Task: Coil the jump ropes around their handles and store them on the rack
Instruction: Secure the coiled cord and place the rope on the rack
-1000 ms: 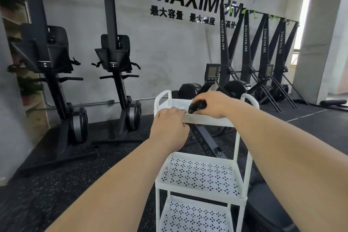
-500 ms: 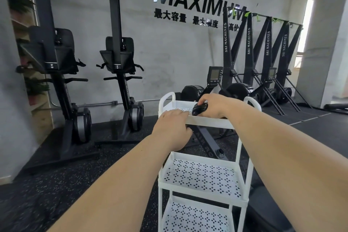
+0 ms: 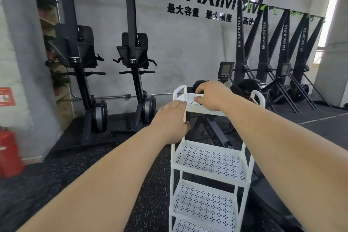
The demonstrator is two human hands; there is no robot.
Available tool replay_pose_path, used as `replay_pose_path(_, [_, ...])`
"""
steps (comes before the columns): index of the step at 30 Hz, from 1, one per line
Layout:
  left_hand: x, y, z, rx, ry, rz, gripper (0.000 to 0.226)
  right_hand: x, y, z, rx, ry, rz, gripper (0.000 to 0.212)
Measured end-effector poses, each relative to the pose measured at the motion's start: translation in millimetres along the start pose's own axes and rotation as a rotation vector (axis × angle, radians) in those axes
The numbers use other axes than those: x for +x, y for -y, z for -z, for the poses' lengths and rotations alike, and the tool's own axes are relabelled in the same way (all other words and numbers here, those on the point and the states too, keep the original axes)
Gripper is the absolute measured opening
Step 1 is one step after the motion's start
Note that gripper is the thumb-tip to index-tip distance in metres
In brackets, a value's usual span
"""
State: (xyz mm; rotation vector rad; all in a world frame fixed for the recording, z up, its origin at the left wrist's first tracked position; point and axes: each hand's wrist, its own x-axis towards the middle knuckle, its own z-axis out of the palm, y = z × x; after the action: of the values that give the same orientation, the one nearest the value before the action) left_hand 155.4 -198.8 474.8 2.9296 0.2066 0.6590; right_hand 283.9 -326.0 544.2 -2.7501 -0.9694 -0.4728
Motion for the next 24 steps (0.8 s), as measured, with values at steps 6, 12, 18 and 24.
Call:
replay_pose_path(6, [-75.9,16.6,18.1,-0.044,0.025,0.089,0.061,-49.5,56.4,-19.4,0.038,0.002,0.144,0.043])
replay_pose_path(12, [-156.2,45.8,18.5,-0.01,0.081,0.203,0.065,-116.7,121.6,-52.8,0.122,0.096,0.276,0.039])
replay_pose_path(18, [-238.2,85.3,5.8,-0.019,0.125,0.36,0.072,-170.3,177.0,-104.1,0.191,0.207,0.342,0.039])
replay_pose_path(24, [-311.6,133.6,-21.6,-0.07,0.182,0.513,0.071,-207.0,225.5,-163.4,0.219,0.35,0.398,0.039])
